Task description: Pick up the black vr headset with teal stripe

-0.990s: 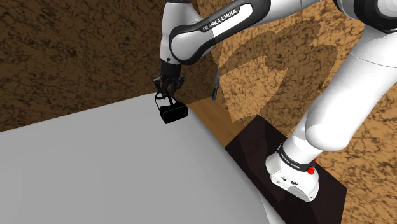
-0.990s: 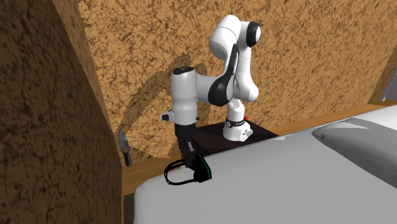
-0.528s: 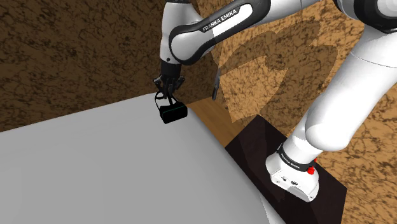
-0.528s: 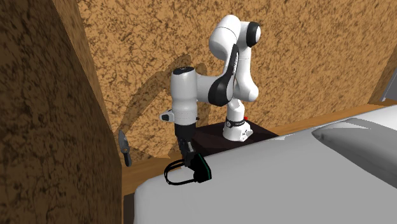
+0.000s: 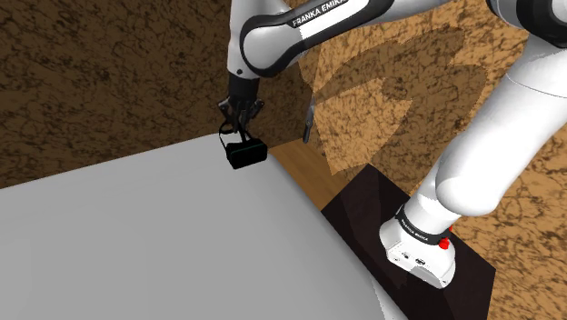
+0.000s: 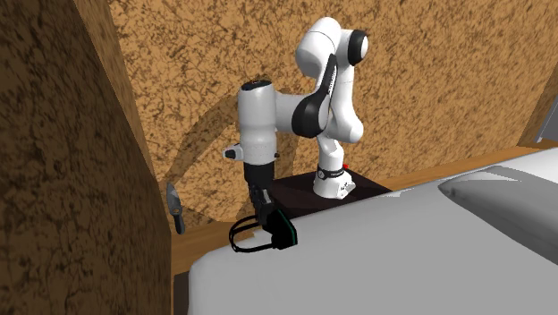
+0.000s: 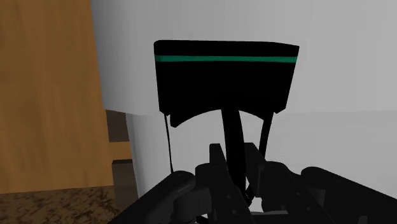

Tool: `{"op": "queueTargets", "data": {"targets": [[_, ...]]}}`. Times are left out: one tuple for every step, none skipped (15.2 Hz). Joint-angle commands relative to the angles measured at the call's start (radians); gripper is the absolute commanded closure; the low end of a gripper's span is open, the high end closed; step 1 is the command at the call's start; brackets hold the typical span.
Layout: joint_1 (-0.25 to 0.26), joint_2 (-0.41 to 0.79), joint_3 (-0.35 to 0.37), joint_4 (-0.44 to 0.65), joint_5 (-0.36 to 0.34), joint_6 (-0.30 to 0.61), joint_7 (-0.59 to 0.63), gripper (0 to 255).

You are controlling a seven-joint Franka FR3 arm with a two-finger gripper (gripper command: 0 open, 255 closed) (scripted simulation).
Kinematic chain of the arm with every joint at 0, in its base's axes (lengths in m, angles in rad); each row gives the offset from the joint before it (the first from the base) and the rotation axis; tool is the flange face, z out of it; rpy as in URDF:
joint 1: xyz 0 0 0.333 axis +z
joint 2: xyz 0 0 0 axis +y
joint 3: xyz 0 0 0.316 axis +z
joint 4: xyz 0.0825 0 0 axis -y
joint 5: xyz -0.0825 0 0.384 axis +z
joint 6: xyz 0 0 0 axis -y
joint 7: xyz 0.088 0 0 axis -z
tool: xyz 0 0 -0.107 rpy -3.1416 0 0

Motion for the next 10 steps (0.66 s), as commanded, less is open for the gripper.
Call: {"op": "queueTargets", "data": {"targets": [[0.000,-0.015,0.000,0.012,0.004,-0.026,0.000,255],[0.000,-0.021,0.000,0.019,0.005,-0.040,0.000,255],[-0.001,-0.026,0.000,0.027,0.006,-0.053,0.000,255],[-0.001,-0.031,-0.001,0.035,0.007,-0.066,0.000,255],[-0.001,-0.036,-0.001,0.044,0.007,-0.079,0.000,255],[-0.002,-0.041,-0.001,0.052,0.008,-0.092,0.000,255],[-0.002,-0.045,-0.002,0.061,0.009,-0.105,0.000,255],[-0.002,-0.049,-0.002,0.070,0.010,-0.118,0.001,255],[-0.002,-0.050,-0.002,0.071,0.010,-0.120,0.000,255],[-0.002,-0.050,-0.002,0.072,0.010,-0.120,0.001,255]]}}
